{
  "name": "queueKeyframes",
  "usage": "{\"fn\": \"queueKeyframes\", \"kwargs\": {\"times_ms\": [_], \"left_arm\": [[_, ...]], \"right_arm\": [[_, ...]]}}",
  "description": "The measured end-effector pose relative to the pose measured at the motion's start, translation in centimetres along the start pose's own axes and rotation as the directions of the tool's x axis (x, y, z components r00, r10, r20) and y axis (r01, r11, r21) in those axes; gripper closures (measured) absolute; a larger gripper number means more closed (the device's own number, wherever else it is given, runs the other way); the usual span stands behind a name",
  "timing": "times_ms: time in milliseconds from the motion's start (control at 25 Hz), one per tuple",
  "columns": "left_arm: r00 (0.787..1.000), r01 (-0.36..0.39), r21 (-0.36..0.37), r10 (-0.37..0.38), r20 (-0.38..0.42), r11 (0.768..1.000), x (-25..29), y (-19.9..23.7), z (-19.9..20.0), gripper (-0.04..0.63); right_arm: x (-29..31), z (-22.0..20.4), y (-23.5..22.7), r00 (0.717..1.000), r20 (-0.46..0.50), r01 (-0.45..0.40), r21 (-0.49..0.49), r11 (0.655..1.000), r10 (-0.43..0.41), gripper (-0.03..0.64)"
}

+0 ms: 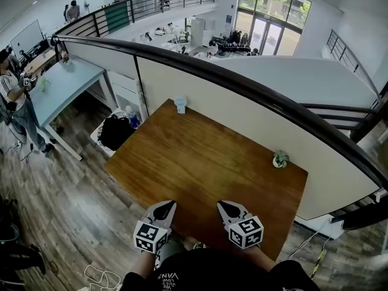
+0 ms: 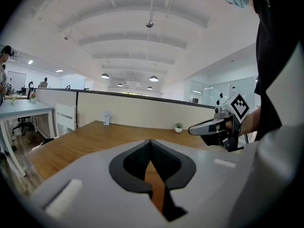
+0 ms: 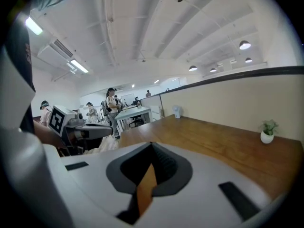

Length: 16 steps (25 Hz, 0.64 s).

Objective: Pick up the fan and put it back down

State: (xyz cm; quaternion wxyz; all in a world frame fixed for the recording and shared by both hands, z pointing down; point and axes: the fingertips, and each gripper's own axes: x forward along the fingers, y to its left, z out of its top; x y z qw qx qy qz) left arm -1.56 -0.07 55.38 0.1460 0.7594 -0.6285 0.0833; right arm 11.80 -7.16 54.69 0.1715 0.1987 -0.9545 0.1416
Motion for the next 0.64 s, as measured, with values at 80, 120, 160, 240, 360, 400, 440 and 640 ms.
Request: {"fn": "queueKeyframes", "kwargs": {"times_ms": [80, 120, 160, 240, 360, 400, 440, 640], "left_arm": [[1.0, 0.007, -0.001, -0.007, 0.002, 1.0, 0.09, -0.03, -0.1, 0.584], [1.0, 0.01, 0.001, -0.01, 0.004, 1.0, 0.11, -0.05, -0.08, 0.584], [1.0, 0.014, 0.002, -0.014, 0.005, 1.0, 0.13, -0.06, -0.07, 0.584], [1.0, 0.02, -0.001, -0.02, 0.004, 1.0, 0.15, -0.04, -0.08, 0.584], [1.0, 0.026, -0.01, -0.026, 0.001, 1.0, 0.2, 0.05, -0.17, 0.584], [1.0, 0.029, -0.01, -0.029, 0.0, 1.0, 0.28, 0.09, -0.22, 0.584], [0.999, 0.033, -0.007, -0.033, 0.0, 0.999, 0.4, 0.15, -0.21, 0.584], [0.999, 0.045, 0.002, -0.045, -0.001, 0.999, 1.02, 0.9, -0.08, 0.584]], "right_arm": [[-0.02, 0.01, -0.14, 1.0, 0.001, 0.008, 0.001, 1.0, -0.008, 0.604], [-0.06, 0.06, -0.17, 1.0, 0.002, 0.012, 0.002, 1.0, -0.012, 0.604], [-0.1, 0.1, -0.17, 1.0, 0.002, 0.015, 0.002, 1.0, -0.015, 0.604], [-0.11, 0.1, -0.12, 1.0, 0.002, 0.022, 0.004, 1.0, -0.022, 0.604], [-0.1, 0.03, 0.01, 1.0, 0.003, 0.029, 0.009, 1.0, -0.029, 0.604], [-0.07, 0.03, -0.03, 1.0, 0.003, 0.031, 0.011, 0.999, -0.031, 0.604], [0.0, 0.04, -0.11, 0.999, 0.003, 0.034, 0.013, 0.999, -0.034, 0.604], [0.79, 0.34, -0.44, 0.999, 0.007, 0.038, 0.018, 0.999, -0.038, 0.604]]}}
